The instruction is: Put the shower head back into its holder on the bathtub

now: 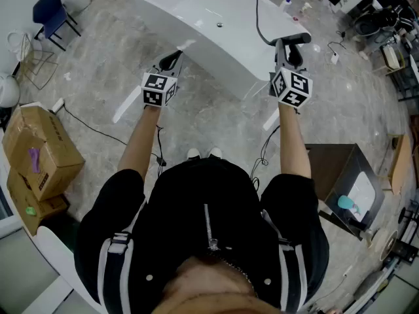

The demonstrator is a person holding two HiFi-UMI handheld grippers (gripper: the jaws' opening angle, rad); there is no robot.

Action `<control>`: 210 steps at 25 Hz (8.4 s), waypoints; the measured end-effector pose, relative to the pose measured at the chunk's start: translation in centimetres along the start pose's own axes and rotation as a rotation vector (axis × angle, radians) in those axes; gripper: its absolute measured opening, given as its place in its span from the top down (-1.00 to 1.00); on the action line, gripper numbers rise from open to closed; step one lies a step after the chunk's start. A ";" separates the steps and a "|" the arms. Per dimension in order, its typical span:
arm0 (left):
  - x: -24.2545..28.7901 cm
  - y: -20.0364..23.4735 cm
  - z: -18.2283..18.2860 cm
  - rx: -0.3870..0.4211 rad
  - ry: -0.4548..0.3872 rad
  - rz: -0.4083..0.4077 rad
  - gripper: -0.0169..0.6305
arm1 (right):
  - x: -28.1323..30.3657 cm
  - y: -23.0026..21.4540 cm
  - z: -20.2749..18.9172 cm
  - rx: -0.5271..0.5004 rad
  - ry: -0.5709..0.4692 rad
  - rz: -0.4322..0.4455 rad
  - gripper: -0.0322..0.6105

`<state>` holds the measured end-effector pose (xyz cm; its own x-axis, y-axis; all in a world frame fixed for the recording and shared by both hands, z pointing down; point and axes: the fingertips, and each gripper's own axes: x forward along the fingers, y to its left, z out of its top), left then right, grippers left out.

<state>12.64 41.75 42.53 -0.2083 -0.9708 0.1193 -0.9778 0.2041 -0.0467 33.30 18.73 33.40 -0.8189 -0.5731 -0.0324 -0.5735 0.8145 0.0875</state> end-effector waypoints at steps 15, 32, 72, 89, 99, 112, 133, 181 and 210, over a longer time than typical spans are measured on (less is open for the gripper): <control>-0.3 1.0 -0.6 0.008 -0.012 0.012 0.12 | 0.4 0.1 0.0 -0.012 -0.014 0.000 0.50; -2.2 3.9 -3.2 0.007 0.017 -0.036 0.02 | 2.1 3.3 1.0 -0.001 -0.014 -0.004 0.50; 27.9 7.8 -5.0 0.038 0.194 -0.229 0.02 | 22.7 -9.2 -1.2 0.155 -0.016 0.021 0.50; 41.8 -1.1 -9.2 0.098 0.308 -0.539 0.03 | 24.5 -14.2 3.4 0.221 -0.101 -0.031 0.50; 51.5 -4.9 -10.9 0.175 0.347 -0.766 0.03 | 27.5 -16.3 3.0 0.332 -0.116 -0.124 0.50; 61.4 -7.3 -15.9 0.268 0.441 -0.962 0.03 | 31.4 -16.9 4.9 0.444 -0.202 -0.249 0.50; 66.0 -7.3 -19.2 0.335 0.407 -1.066 0.71 | 30.5 -16.4 12.1 0.337 -0.253 -0.418 0.50; 79.1 14.9 19.6 0.385 -0.284 -0.506 0.71 | 43.3 -18.1 -2.0 0.384 -0.021 -0.249 0.50; 85.9 12.0 14.8 0.445 -0.215 -0.544 0.71 | 44.8 -21.2 -7.0 0.441 0.047 -0.332 0.50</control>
<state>-16.67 -41.10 37.57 0.3579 -0.9327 0.0451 -0.8312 -0.3402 -0.4396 9.00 -24.86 37.09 -0.5958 -0.8010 0.0582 -0.7649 0.5439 -0.3450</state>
